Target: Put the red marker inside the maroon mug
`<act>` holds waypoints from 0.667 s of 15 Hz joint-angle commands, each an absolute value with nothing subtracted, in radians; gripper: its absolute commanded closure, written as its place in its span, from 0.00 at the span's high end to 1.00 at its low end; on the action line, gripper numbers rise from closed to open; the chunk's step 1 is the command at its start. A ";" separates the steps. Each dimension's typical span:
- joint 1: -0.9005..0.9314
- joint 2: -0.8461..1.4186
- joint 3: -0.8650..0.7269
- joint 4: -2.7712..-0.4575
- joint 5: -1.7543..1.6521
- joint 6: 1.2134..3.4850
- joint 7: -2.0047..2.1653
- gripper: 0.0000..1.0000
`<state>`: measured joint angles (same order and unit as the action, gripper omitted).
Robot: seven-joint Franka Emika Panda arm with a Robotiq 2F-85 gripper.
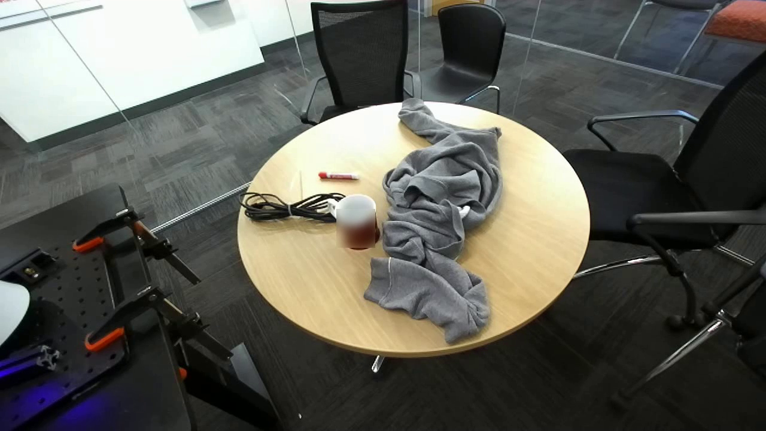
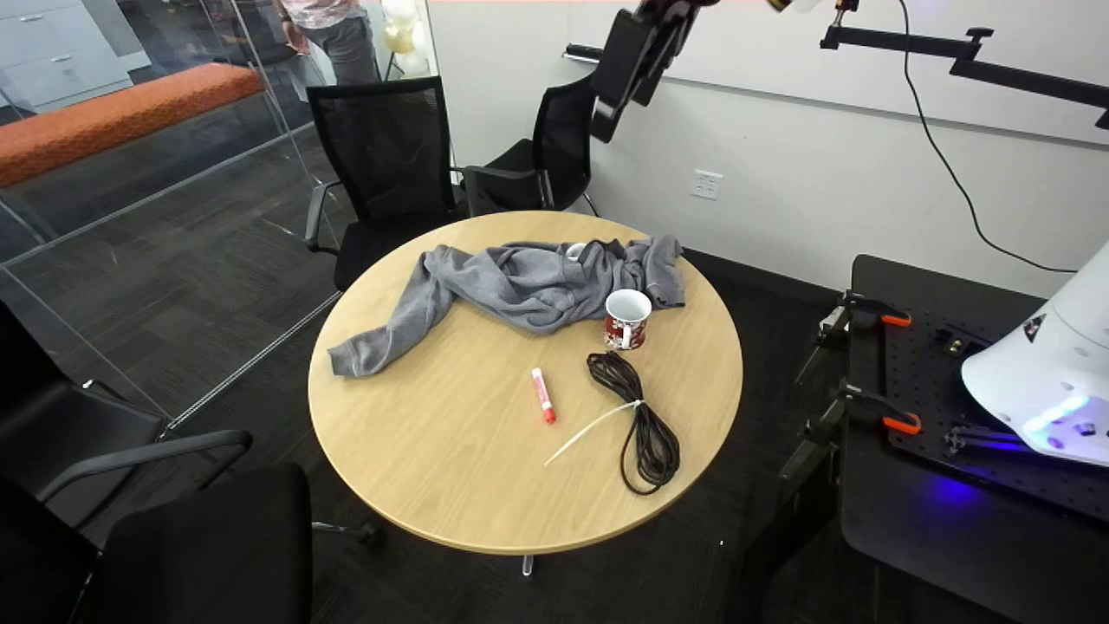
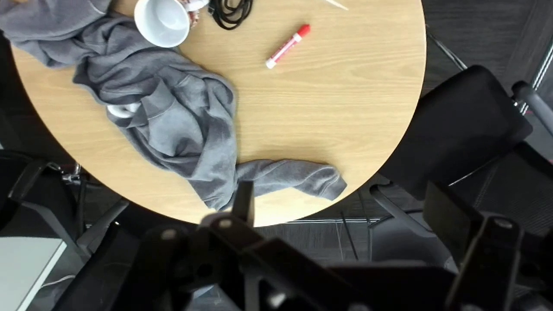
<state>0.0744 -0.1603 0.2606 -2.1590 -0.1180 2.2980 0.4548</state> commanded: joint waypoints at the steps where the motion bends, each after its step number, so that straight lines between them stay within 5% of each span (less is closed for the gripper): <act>1: 0.092 0.030 0.272 -2.056 -0.176 2.377 0.667 1.00; 10: 0.249 0.430 0.129 -1.810 -0.212 2.447 0.958 1.00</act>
<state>0.2002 0.3220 0.1801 -1.8975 -0.2340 2.4121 0.9120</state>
